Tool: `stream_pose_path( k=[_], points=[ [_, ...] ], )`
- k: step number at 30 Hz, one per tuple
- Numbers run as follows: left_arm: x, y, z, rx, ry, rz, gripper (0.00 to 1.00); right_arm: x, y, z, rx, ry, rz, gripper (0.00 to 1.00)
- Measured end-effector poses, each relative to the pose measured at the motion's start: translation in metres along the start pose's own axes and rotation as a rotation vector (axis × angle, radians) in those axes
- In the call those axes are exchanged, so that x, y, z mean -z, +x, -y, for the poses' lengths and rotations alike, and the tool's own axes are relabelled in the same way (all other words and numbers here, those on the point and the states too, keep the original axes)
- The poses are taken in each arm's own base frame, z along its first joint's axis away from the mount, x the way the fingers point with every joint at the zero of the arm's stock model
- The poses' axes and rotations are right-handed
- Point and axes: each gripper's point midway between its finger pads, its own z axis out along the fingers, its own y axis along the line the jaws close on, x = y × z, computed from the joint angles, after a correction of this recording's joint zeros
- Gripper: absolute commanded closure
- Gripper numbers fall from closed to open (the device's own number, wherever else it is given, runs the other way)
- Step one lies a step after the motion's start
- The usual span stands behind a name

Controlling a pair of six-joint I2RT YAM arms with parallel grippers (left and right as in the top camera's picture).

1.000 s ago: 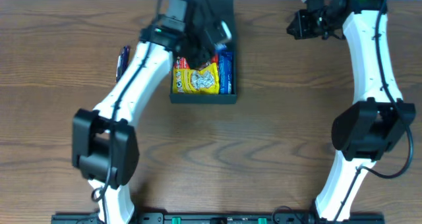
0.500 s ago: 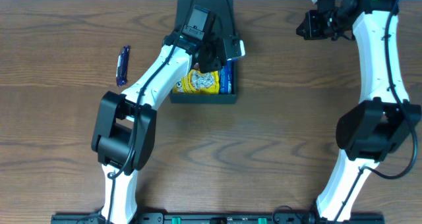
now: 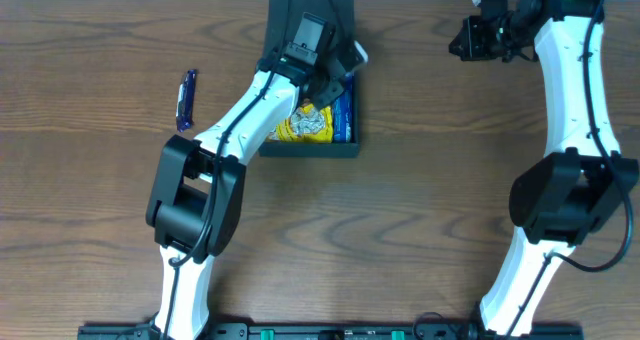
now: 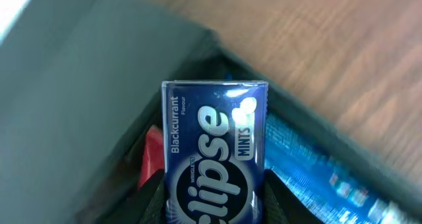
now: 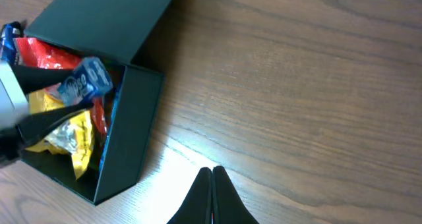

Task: Pack container
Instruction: 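Carry the Eclipse tin with the left gripper and drop it into the box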

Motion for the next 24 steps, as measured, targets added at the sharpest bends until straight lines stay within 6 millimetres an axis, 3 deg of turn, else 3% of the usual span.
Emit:
stream_pose_path(
  k=[9, 18, 20, 22, 24],
  points=[
    [-0.001, -0.003, 0.007, 0.559, 0.016, 0.003, 0.94, 0.000, 0.000, 0.000, 0.000, 0.000, 0.000, 0.98],
    [0.001, 0.017, 0.041, 0.754, 0.107, -0.129, 0.94, 0.000, 0.000, 0.000, 0.003, 0.000, -0.001, 0.98],
    [0.001, 0.016, 0.042, 0.767, 0.110, -0.128, 0.73, 0.000, 0.000, 0.000, 0.003, -0.001, -0.001, 0.98],
    [0.001, 0.015, 0.041, 0.772, 0.112, -0.122, 0.64, 0.000, 0.000, 0.000, 0.003, -0.001, -0.001, 0.98],
    [0.001, 0.011, 0.040, 0.772, 0.115, -0.106, 0.31, 0.000, 0.000, 0.000, 0.002, 0.000, -0.001, 0.98]
  ],
)
